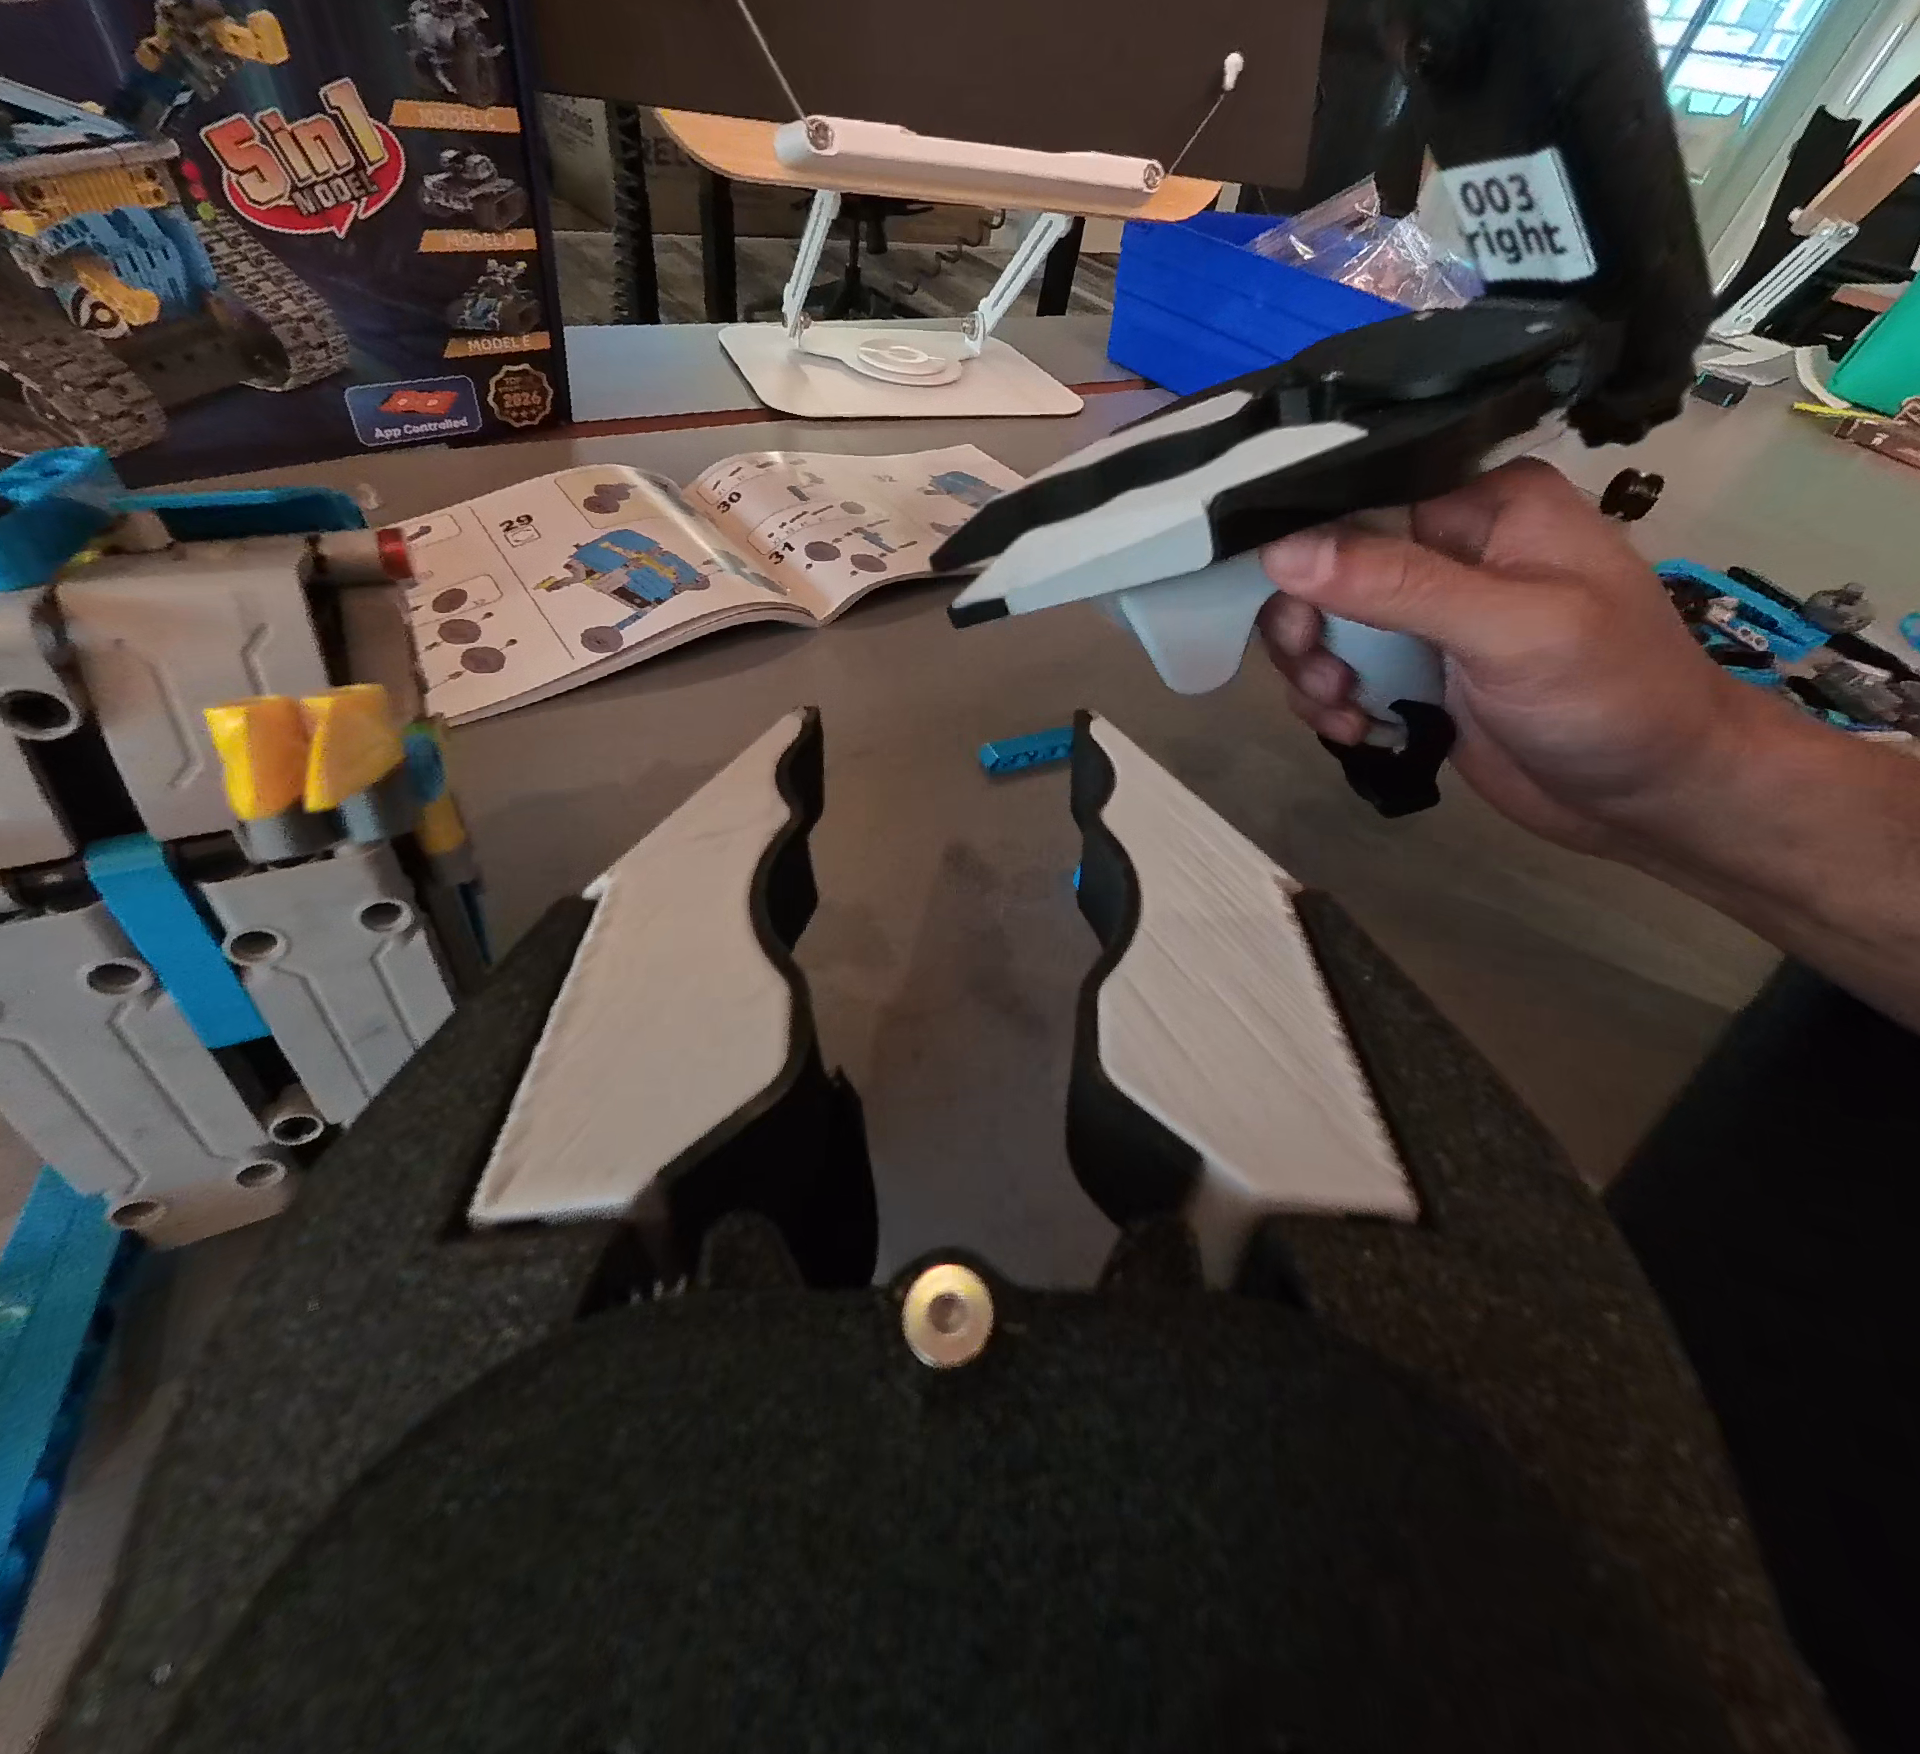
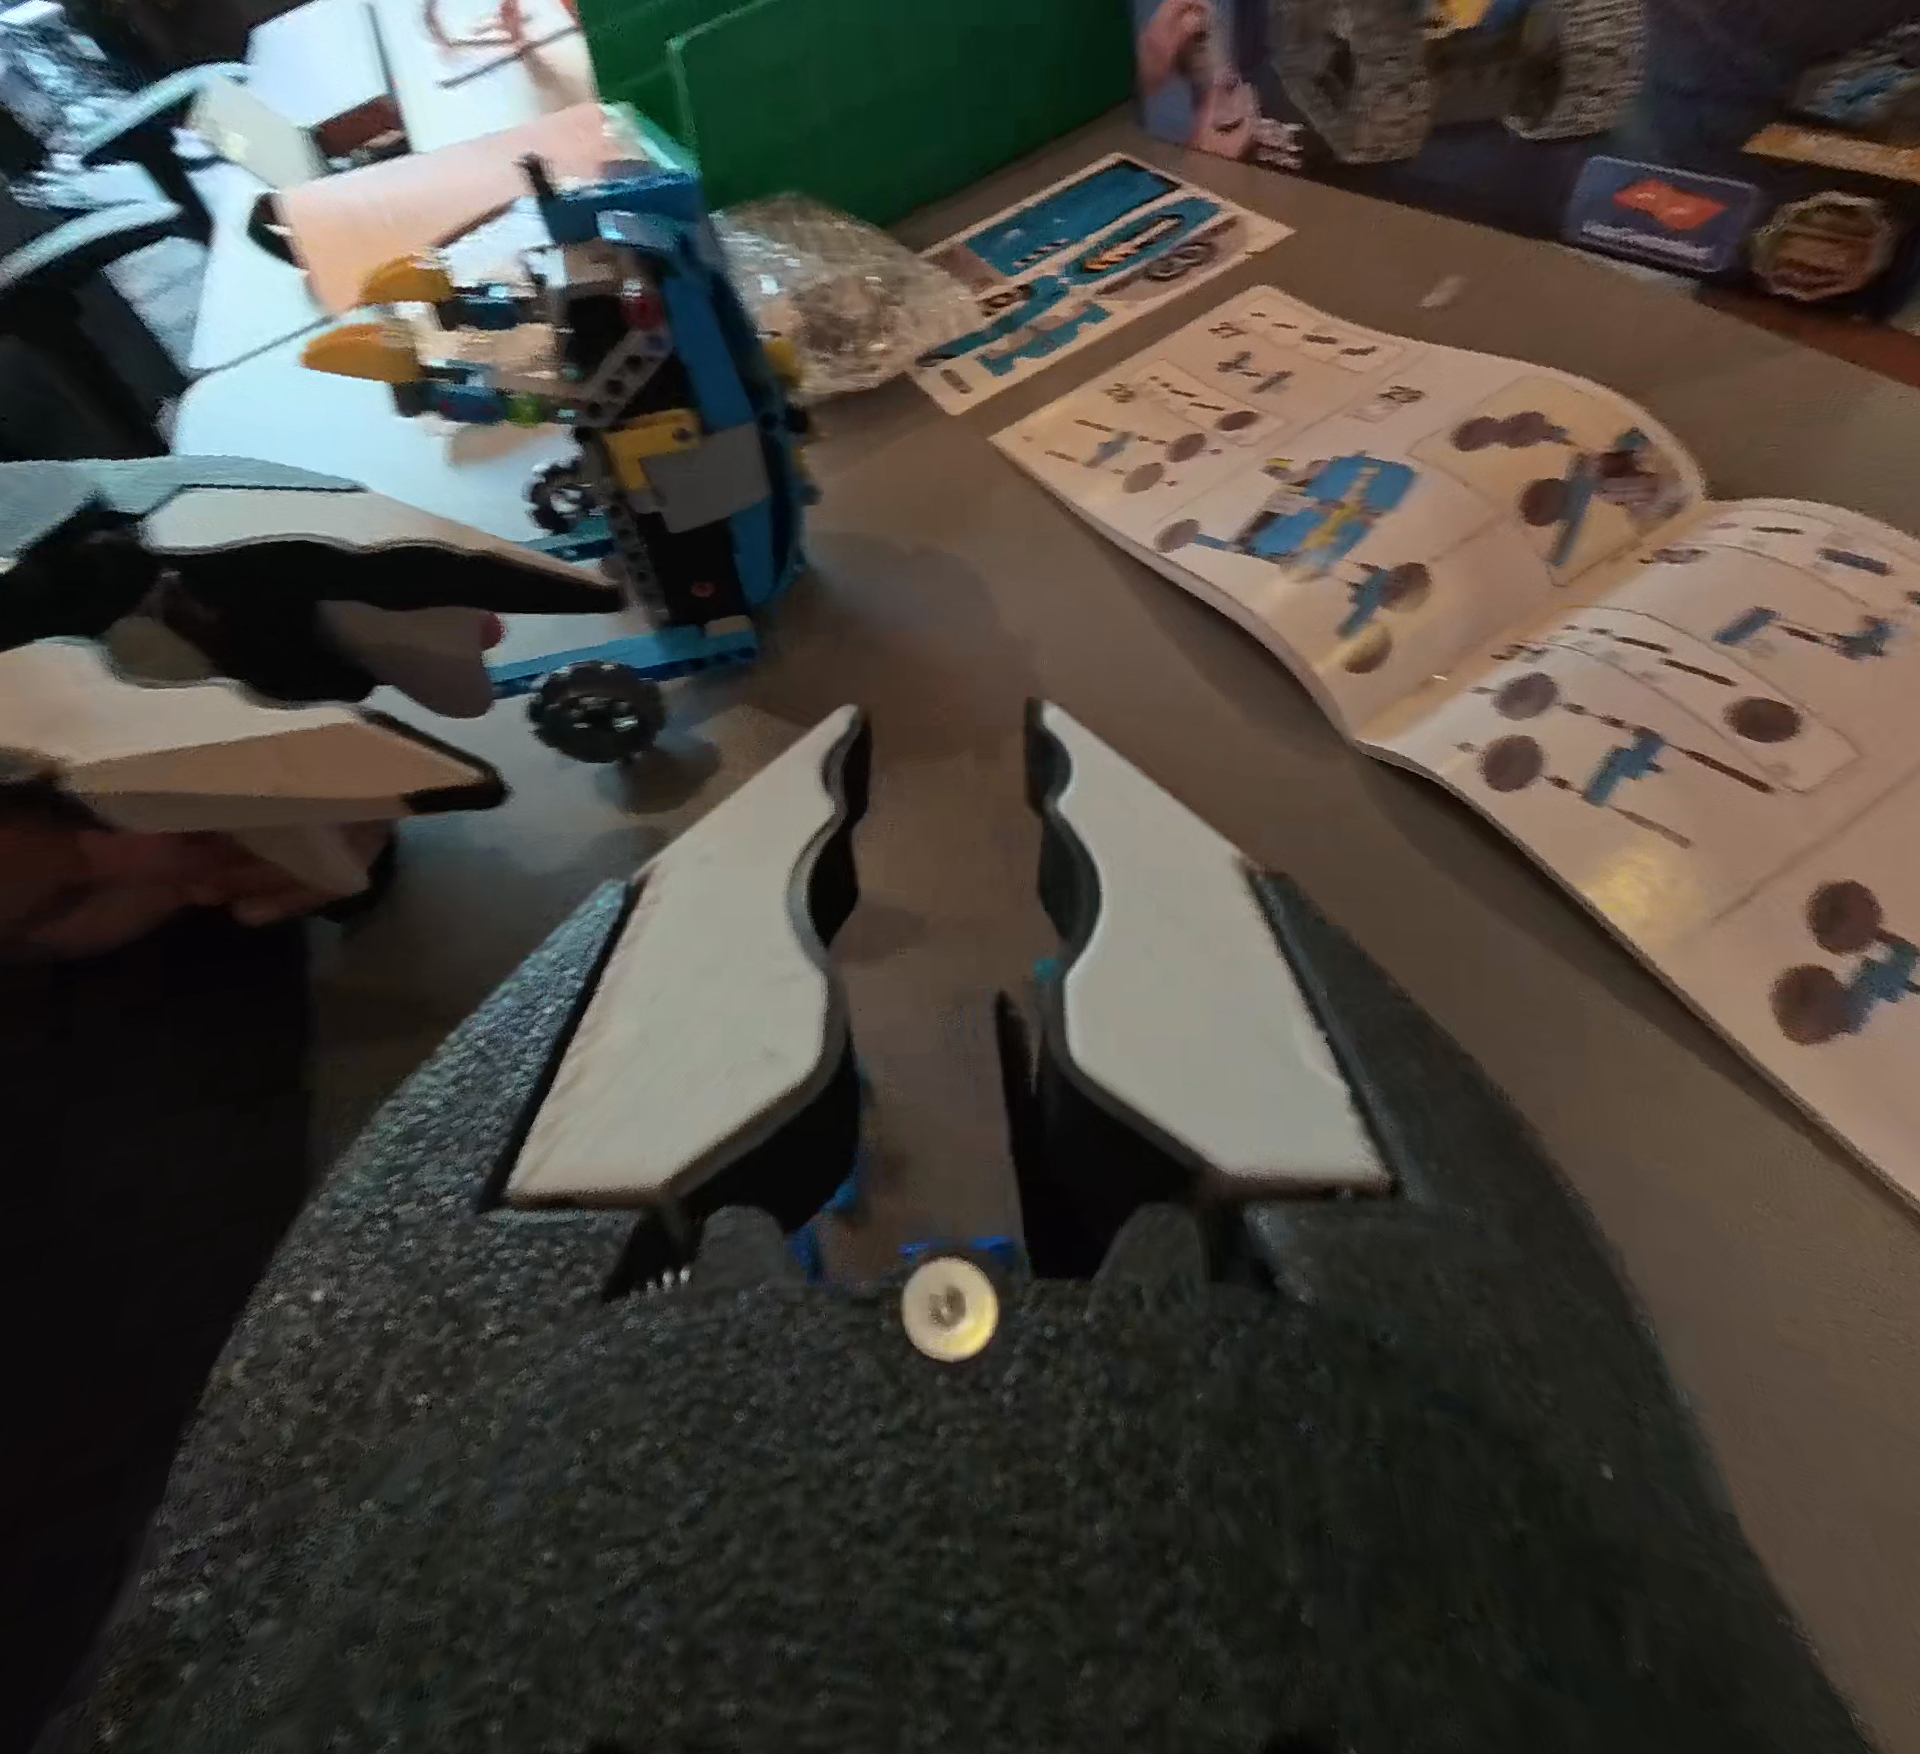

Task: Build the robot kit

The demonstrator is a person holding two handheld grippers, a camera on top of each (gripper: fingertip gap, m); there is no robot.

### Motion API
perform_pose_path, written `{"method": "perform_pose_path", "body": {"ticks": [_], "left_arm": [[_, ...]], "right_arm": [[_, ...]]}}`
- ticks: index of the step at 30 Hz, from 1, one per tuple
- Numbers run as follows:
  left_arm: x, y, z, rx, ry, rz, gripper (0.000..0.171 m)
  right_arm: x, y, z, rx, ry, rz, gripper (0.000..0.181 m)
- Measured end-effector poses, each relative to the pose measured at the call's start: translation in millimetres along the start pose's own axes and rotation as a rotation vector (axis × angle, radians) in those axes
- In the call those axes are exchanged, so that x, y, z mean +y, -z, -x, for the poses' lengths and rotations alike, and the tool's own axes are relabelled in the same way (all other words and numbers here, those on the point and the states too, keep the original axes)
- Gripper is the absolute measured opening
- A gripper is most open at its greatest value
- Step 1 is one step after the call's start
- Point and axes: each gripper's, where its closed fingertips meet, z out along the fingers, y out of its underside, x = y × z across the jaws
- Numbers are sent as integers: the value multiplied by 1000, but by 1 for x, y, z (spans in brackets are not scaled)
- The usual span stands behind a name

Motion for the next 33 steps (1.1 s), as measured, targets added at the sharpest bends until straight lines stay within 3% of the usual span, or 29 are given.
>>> {"method": "perform_pose_path", "body": {"ticks": [8, 11, 33], "left_arm": [[7, -6, 6, 19, 98, 43, 48], [8, -7, 5, 30, 115, 54, 48], [12, -10, -3, 44, 49, 81, 47]], "right_arm": [[7, 1, -26, 134, 40, 14, 59], [9, 4, -35, 157, 26, 7, 62], [14, 9, -38, 93, -84, 0, 57]]}}
